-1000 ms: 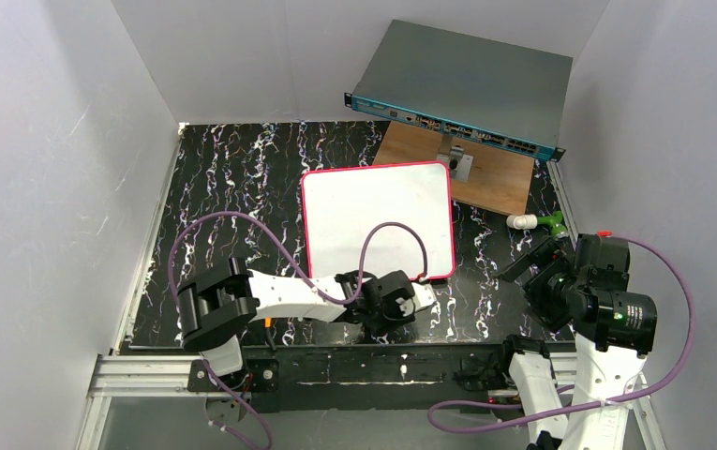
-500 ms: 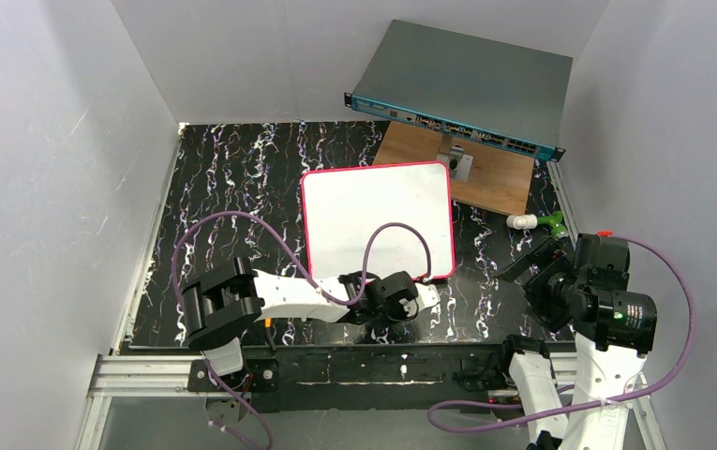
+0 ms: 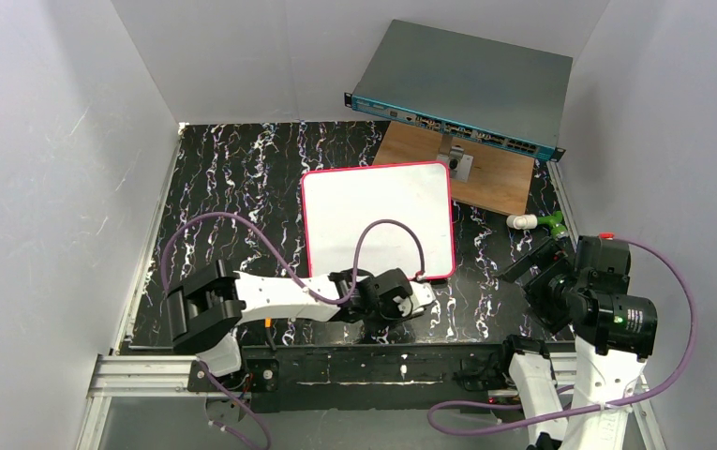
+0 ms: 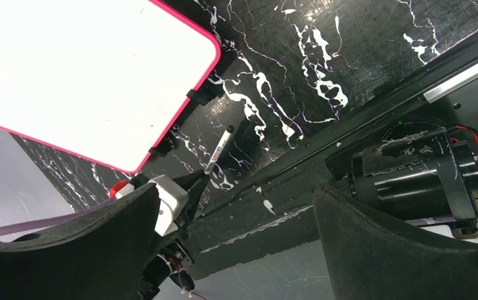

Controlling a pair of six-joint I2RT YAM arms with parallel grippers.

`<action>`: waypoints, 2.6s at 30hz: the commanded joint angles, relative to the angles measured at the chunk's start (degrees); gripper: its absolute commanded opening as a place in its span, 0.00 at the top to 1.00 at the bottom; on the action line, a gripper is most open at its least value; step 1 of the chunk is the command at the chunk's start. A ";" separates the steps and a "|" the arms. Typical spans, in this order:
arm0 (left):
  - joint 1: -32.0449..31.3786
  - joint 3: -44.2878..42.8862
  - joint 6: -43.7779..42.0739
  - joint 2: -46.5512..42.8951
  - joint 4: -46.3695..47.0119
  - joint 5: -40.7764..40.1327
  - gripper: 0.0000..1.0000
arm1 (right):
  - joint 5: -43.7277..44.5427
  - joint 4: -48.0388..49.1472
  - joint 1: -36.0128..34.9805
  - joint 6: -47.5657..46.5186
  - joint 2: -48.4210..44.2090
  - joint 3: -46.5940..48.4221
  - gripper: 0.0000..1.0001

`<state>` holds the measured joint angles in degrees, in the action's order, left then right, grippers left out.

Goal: Write a sentence on the whiteboard
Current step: Pick up the whiteboard marker from the corner of the board, then pass from the left arm to the right

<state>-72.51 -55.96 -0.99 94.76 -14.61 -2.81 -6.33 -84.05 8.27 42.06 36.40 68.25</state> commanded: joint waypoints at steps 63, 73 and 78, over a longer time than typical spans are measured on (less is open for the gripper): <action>5.91 -50.39 -3.11 -8.21 -28.75 11.95 1.00 | -41.94 45.50 -0.88 17.05 1.00 0.24 0.09; 14.34 -58.91 -2.24 -6.73 -33.54 10.29 1.00 | -32.07 47.93 -21.94 13.13 24.29 17.18 0.14; 14.60 -59.33 -2.56 -7.17 -33.04 10.75 1.00 | -30.37 49.89 -26.67 14.15 23.38 12.89 0.28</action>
<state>-58.26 -113.27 -3.38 89.80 -46.87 7.70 -38.61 -38.28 -15.66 56.58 61.21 82.02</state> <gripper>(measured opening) 0.126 0.768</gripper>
